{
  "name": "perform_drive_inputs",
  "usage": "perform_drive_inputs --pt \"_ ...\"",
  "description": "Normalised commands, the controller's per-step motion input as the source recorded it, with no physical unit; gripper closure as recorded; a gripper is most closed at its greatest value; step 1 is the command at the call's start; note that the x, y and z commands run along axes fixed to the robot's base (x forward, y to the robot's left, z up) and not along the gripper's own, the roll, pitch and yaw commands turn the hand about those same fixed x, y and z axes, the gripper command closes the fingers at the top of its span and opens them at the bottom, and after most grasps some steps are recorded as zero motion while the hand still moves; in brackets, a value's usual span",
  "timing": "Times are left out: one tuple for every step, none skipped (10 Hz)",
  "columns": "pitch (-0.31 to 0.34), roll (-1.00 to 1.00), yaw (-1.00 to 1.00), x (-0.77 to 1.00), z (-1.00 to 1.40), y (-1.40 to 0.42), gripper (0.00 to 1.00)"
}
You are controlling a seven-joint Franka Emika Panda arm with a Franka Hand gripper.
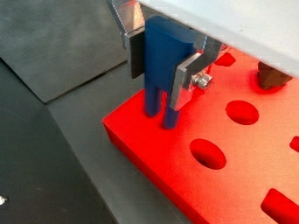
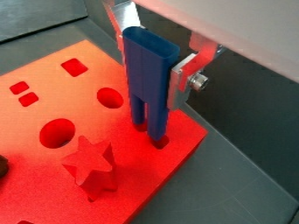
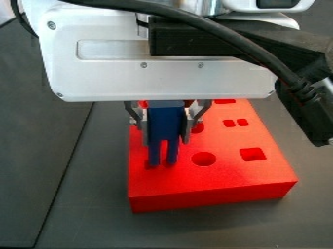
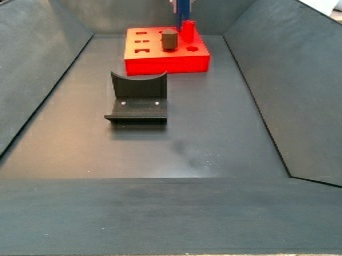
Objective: Pick up the square-circle object. Move up. Rotate the square-circle object. Move to above the board. Insert the square-circle object.
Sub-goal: Insert the square-circle object.
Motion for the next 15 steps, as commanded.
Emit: perform_drive_inputs --pt "-0.130 0.05 0.00 -0.19 -0.14 0.00 1.00" --pt "-0.066 0.04 0.00 -0.11 -0.03 0.00 1.00" --pt "-0.013 0.02 0.00 -0.04 0.00 0.00 1.00" --pt "-0.013 0.02 0.00 0.00 0.00 0.00 1.00" --pt "-0.004 0.01 0.00 0.00 -0.06 0.00 1.00" --pt "-0.007 0.04 0.00 0.00 -0.12 0.00 1.00" --pt "-0.026 0.05 0.00 0.00 -0.17 0.00 1.00" --pt "-0.034 0.00 -0.08 0.11 -0.21 0.00 1.00" --pt "-0.024 0.00 -0.25 0.08 -0.15 -0.01 1.00" --pt "-0.003 0.00 -0.24 0.03 -0.11 -0.01 1.00" --pt "-0.003 0.03 -0.15 0.01 -0.14 0.00 1.00" --pt "-0.031 0.04 0.00 0.00 -0.17 0.00 1.00" --pt "-0.094 0.05 0.00 -0.05 -0.25 0.00 1.00" --pt "-0.267 0.14 0.00 -0.17 -0.56 -0.01 1.00" --pt "-0.307 0.14 0.00 -0.15 -0.61 -0.04 1.00"
